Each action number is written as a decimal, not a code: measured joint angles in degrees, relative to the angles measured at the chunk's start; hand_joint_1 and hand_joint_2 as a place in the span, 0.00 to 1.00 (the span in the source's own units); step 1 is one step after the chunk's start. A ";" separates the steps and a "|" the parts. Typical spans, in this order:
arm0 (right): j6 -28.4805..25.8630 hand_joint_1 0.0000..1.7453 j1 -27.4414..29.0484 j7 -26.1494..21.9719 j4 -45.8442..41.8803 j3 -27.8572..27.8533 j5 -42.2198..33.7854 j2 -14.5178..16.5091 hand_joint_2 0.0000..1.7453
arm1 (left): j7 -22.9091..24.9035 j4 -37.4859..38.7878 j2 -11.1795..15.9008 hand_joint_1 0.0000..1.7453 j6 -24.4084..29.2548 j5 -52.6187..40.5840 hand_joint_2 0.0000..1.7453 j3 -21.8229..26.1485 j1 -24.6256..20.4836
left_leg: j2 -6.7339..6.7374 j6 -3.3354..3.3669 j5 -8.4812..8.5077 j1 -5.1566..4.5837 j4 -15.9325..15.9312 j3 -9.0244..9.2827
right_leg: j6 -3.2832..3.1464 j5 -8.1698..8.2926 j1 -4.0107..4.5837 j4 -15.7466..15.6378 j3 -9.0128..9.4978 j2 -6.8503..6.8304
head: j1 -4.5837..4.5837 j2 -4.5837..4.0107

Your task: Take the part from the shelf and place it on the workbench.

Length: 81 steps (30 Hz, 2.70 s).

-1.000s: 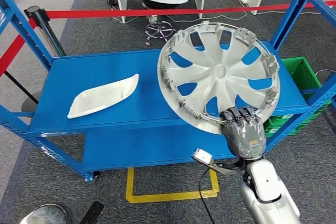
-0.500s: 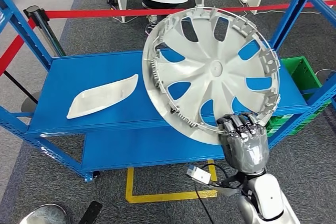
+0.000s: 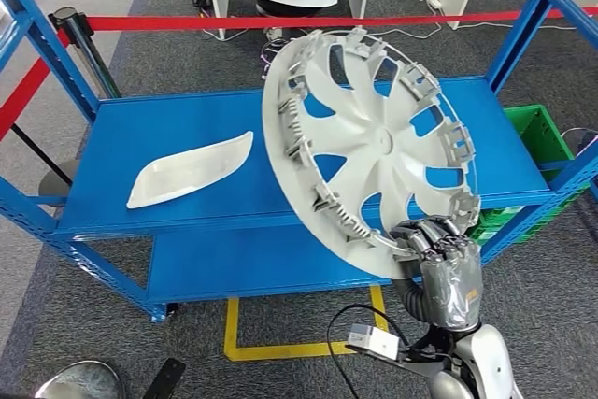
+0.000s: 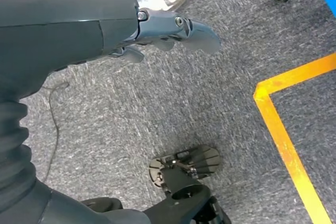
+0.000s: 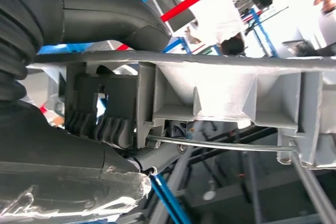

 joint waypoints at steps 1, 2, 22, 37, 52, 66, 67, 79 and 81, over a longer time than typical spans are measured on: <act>0.17 1.00 0.09 -0.41 -0.05 0.01 -0.13 -0.11 1.00 | 0.14 -0.01 -0.07 0.00 0.16 -0.02 1.00 0.01 0.00 | -0.01 -0.32 0.12 0.29 0.10 -0.13 | 0.36 1.58 -0.23 -2.78 1.74 -0.10 | 0.00 0.00; 0.34 1.00 0.09 -0.69 -0.14 0.02 -0.27 -0.21 1.00 | 0.28 -0.01 -0.13 0.00 0.28 -0.02 1.00 0.01 -0.01 | -0.03 -0.77 0.19 0.50 0.34 -0.31 | 0.93 2.95 -0.50 -6.89 4.07 -0.31 | 0.02 0.00; 2.84 1.00 1.41 -2.31 -1.74 0.36 -2.69 -1.26 1.00 | 1.70 0.03 0.34 0.00 1.05 -1.13 1.00 0.04 -0.42 | -1.68 0.33 -6.93 -1.93 1.49 5.65 | -3.02 11.63 1.24 -12.99 0.18 1.02 | -0.13 0.00; 5.27 1.00 1.48 -3.80 -2.25 0.93 -7.01 -2.41 1.00 | 1.37 0.05 0.23 0.00 1.47 -2.16 1.00 0.07 -0.26 | -0.79 -0.32 1.61 -1.64 1.19 -2.16 | -2.14 2.94 1.34 -14.88 10.37 -0.14 | 0.38 0.01; 5.27 1.00 3.49 -3.01 -4.79 0.29 -7.11 -2.66 1.00 | 0.33 0.07 -0.11 0.00 1.31 -3.01 1.00 0.07 -0.46 | -6.10 -1.25 -7.62 -0.49 0.21 8.05 | -2.17 12.55 0.75 -14.88 0.79 4.53 | 0.04 0.00; 5.14 1.00 4.69 -3.00 -5.29 -0.36 -7.01 -2.75 1.00 | 0.80 0.08 0.15 0.00 1.33 -4.00 1.00 0.11 -0.34 | 3.71 -0.43 -0.86 -1.16 0.84 0.35 | -0.54 4.56 1.01 -13.83 10.28 -4.01 | 0.74 0.00; 5.12 1.00 4.84 -3.00 -5.41 -0.48 -6.96 -2.75 1.00 | 0.85 0.08 0.16 0.00 1.33 -4.08 1.00 0.11 -0.33 | 4.23 -0.70 -0.52 -1.22 0.95 0.22 | -0.96 3.91 1.21 -15.37 10.89 -4.10 | 0.72 0.00; 4.99 1.00 5.84 -3.04 -5.78 -1.25 -6.90 -2.75 1.00 | 0.62 0.08 0.21 0.00 1.35 -4.14 1.00 0.09 -0.35 | -3.27 -0.93 -8.03 -1.09 9.68 3.28 | -3.86 11.64 1.24 -15.30 1.61 3.85 | 0.31 0.01; 4.98 1.00 5.86 -3.03 -5.90 -1.32 -6.91 -2.74 1.00 | 0.05 0.08 0.18 0.00 1.36 -4.25 1.00 0.09 -0.52 | -6.02 -0.10 -7.89 -1.20 2.02 8.32 | -3.40 13.02 1.25 -15.32 0.51 5.06 | 0.33 0.01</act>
